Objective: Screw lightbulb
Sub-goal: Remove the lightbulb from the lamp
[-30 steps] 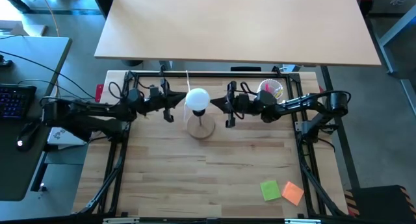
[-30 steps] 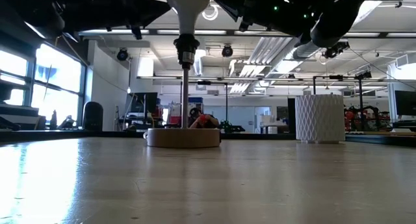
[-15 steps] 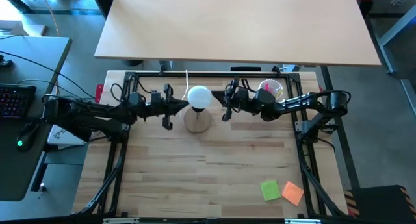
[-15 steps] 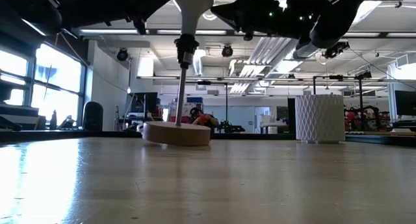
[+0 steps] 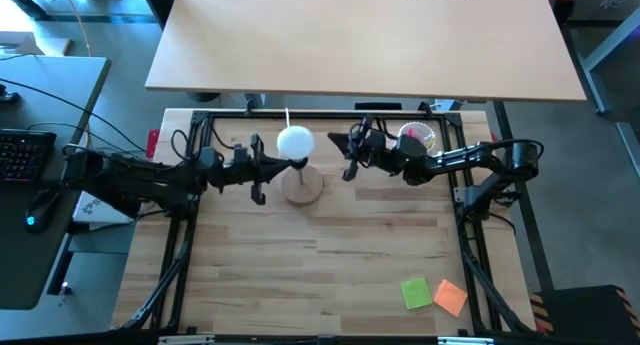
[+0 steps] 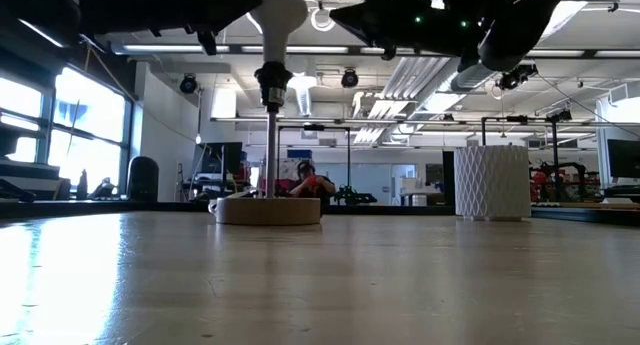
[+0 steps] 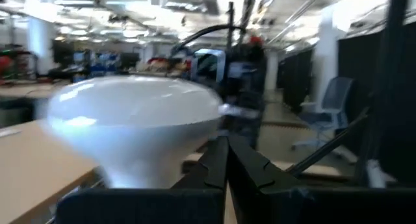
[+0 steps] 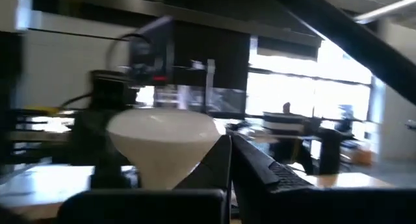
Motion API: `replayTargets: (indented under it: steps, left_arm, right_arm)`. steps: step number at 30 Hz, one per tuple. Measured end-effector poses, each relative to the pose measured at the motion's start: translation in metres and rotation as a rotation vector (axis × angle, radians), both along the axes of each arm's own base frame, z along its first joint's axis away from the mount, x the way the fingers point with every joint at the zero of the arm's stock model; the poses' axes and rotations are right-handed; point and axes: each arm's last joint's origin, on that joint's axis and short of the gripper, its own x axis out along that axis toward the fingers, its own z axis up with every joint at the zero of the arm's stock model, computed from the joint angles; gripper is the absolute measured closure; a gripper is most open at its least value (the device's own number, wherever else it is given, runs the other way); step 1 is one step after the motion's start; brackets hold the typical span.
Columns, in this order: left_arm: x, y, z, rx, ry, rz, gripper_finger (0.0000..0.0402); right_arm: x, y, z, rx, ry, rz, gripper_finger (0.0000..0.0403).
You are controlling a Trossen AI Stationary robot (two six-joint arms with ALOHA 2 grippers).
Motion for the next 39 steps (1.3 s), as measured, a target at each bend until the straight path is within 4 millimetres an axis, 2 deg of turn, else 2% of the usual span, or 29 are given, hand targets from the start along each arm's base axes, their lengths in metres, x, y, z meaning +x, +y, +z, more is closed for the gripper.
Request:
replayTargets:
  steps: [4,9,13,17,25,31,39]
  left_arm:
    - [-0.008,0.0,0.002,0.035,0.056,0.092,0.0402]
    - [-0.02,0.004,0.008,0.11,0.089,0.236,0.0402]
    - [-0.03,0.011,0.017,0.161,0.059,0.351,0.0402]
    - [-0.038,0.021,0.025,0.187,0.008,0.426,0.0401]
    - [-0.03,0.033,0.018,0.124,-0.002,0.256,0.0401]
    - [-0.021,0.031,0.016,0.106,-0.046,0.197,0.0402]
    - [-0.018,0.022,0.015,0.081,-0.049,0.125,0.0402]
  right_arm:
    - [0.001,0.005,0.001,-0.06,0.008,0.18,0.0401]
    - [0.012,0.004,0.013,-0.081,0.056,0.352,0.0401]
    - [0.022,0.003,0.021,-0.121,0.141,0.355,0.0401]
    - [0.025,0.002,0.028,-0.144,0.137,0.328,0.0401]
    - [0.025,-0.008,0.027,-0.1,0.145,0.27,0.0401]
    - [0.026,-0.017,0.022,-0.064,0.149,0.247,0.0401]
    - [0.025,-0.027,0.02,-0.008,0.149,0.119,0.0401]
